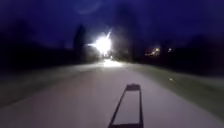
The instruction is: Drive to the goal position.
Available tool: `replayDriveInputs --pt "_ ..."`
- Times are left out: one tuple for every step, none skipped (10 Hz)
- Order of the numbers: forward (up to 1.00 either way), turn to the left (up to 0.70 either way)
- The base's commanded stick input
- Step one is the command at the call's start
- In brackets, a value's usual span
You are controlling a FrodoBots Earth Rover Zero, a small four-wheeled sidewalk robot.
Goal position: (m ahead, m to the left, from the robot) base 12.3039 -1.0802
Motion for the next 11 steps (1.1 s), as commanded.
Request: replayDriveInputs --pt "1.0 0.0" --pt "1.0 0.0" --pt "1.0 0.0" --pt "1.0 0.0" --pt "1.0 0.0" --pt "1.0 0.0" --pt "1.0 0.0" --pt "1.0 0.0" --pt "1.0 0.0" --pt "1.0 0.0" --pt "1.0 0.0"
